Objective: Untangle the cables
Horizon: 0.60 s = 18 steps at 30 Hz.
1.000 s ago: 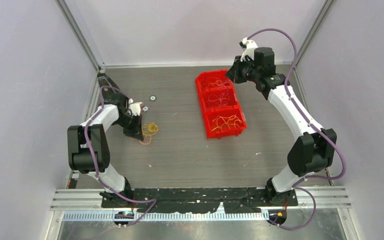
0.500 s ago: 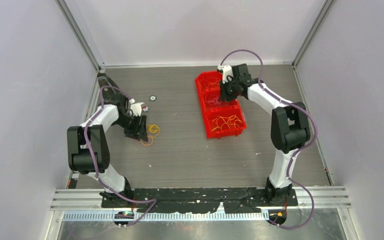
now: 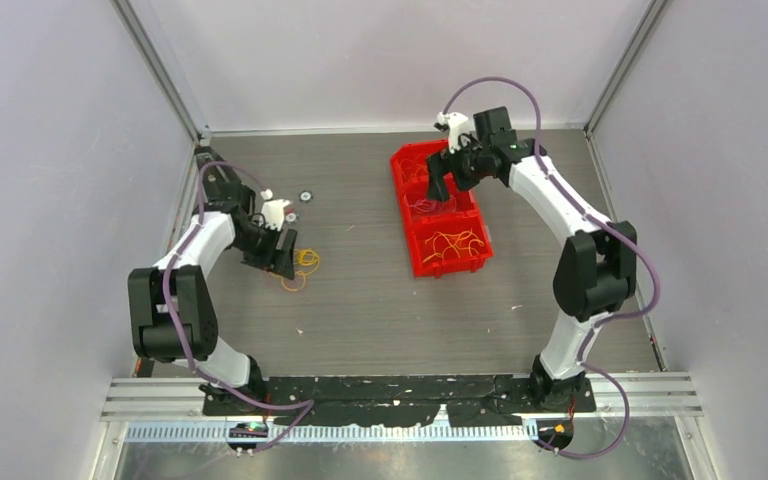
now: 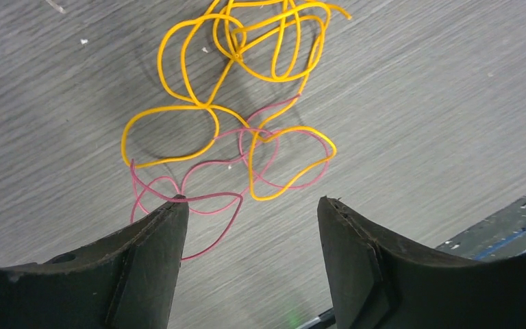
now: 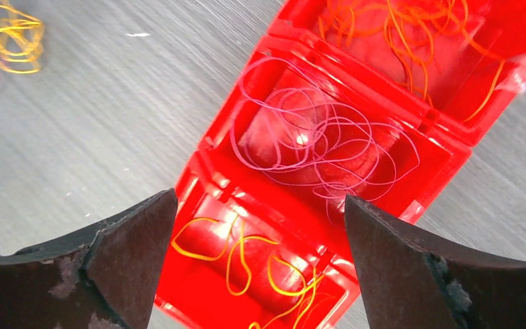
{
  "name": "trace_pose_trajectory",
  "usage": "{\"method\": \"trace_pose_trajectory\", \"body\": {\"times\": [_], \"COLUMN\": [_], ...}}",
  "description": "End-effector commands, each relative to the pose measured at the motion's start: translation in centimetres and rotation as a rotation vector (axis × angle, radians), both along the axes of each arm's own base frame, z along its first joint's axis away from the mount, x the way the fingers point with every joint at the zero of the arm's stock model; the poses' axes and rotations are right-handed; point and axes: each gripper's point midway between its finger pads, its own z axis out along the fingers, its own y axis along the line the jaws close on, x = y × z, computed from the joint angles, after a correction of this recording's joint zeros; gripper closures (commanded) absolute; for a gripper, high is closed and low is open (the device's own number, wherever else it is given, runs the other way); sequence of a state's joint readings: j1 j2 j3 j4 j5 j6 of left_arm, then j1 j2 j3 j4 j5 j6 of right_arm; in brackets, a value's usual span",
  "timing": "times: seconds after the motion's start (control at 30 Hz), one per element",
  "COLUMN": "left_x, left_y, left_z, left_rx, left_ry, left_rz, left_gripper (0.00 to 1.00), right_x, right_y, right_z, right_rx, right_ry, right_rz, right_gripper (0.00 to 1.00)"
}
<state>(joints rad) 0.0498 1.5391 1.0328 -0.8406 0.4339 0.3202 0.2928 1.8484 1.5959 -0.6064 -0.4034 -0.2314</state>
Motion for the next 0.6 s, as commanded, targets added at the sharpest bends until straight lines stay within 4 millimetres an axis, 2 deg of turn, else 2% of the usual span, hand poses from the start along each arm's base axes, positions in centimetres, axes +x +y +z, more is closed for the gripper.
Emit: {"method": "trace_pose_trajectory", "body": {"times": [0.0, 0.07, 0.13, 0.17, 0.2, 0.27, 0.37, 0.43, 0.57], "left_x": [2.2, 2.0, 1.7, 1.5, 1.2, 0.8, -0.1, -0.8, -3.5], "left_y": [0.6, -0.4, -1.4, -1.9, -2.4, -3.5, -5.0, -6.0, -7.7], "left_z": [-1.0, -1.9, -2.5, -2.6, -2.7, -2.3, -0.9, 0.7, 4.0], "left_rx": [0.128, 0.149, 0.146, 0.141, 0.134, 0.107, 0.048, -0.015, -0.133], "left_ry": [-0.048, -0.022, 0.001, 0.005, 0.012, 0.003, -0.043, -0.101, -0.267], "left_rz": [-0.088, -0.134, -0.167, -0.182, -0.199, -0.234, -0.309, -0.369, -0.539], "left_gripper": [0.29, 0.34, 0.44, 0.52, 0.63, 0.78, 0.99, 1.00, 1.00], "right_x": [-2.1, -2.8, -3.5, -3.8, -4.1, -4.6, -5.3, -5.6, -7.0], "right_y": [1.3, 1.6, 1.9, 1.9, 2.1, 2.3, 3.1, 4.0, 7.2], "right_z": [8.8, 10.0, 10.7, 11.1, 10.9, 10.7, 10.3, 9.7, 7.8], "right_rx": [0.124, 0.151, 0.184, 0.194, 0.204, 0.216, 0.239, 0.254, 0.272], "right_ry": [-0.143, -0.158, -0.155, -0.161, -0.154, -0.146, -0.126, -0.110, -0.050], "right_rz": [0.085, 0.099, 0.104, 0.108, 0.112, 0.121, 0.144, 0.151, 0.206], "right_gripper": [0.02, 0.04, 0.05, 0.05, 0.05, 0.05, 0.05, 0.05, 0.05]}}
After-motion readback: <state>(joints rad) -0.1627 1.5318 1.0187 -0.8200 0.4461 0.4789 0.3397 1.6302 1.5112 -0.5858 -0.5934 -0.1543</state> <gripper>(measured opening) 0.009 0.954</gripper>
